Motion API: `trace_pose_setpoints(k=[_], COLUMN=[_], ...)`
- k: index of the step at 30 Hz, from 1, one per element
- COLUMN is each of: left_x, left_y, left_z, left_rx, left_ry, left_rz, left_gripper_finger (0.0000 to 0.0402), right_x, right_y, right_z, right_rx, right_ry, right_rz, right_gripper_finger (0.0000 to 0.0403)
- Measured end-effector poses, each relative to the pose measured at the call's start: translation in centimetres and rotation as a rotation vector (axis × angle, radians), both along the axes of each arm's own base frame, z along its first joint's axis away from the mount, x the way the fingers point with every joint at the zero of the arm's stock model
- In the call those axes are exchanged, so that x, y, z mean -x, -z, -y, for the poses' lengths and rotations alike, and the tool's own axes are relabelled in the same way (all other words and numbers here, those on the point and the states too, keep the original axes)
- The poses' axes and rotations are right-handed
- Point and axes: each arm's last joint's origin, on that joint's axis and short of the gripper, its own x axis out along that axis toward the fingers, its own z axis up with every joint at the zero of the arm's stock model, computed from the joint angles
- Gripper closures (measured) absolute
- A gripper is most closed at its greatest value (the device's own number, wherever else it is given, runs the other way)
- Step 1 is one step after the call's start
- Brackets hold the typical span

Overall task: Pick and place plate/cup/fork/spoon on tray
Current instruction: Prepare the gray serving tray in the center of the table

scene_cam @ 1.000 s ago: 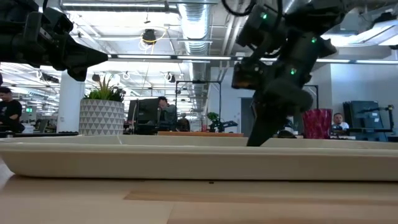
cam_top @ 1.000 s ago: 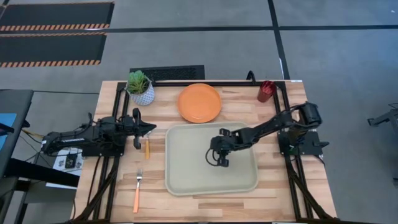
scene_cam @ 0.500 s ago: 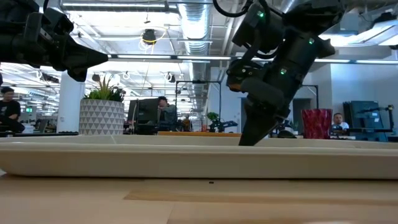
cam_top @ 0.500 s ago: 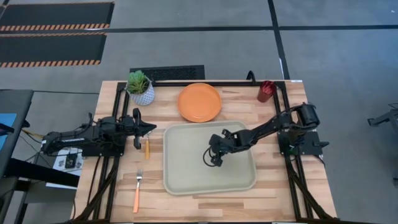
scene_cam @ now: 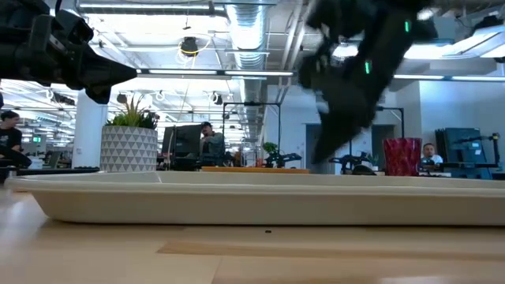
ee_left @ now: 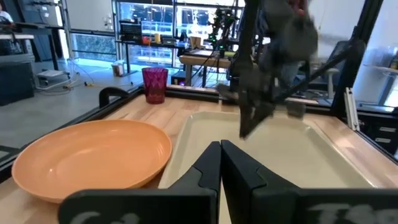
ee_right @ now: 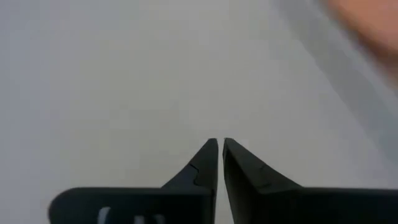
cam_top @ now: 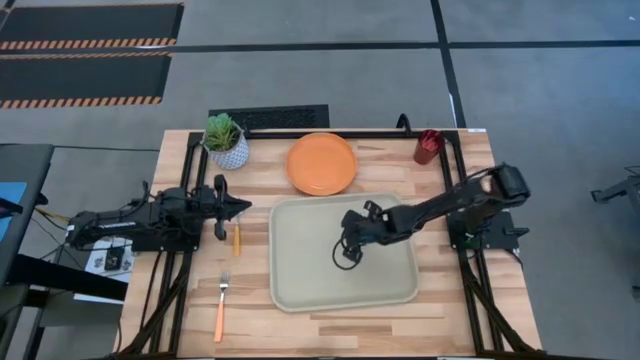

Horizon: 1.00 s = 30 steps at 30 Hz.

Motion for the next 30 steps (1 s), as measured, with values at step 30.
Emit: trace_pose_setpoints(k=[30], left_x=[-1.6], left_y=[3.0], left_z=[2.4], left_rx=[0.071], left_ry=[0.194], left_rz=[-0.355], left_gripper_finger=[0.0401], right_x=[14.1], right_y=[2.1], right_z=[-9.9], right_rx=[-0.31], right_ry=[-0.038], right_rz=[-0.614], right_gripper_finger=[0.0392])
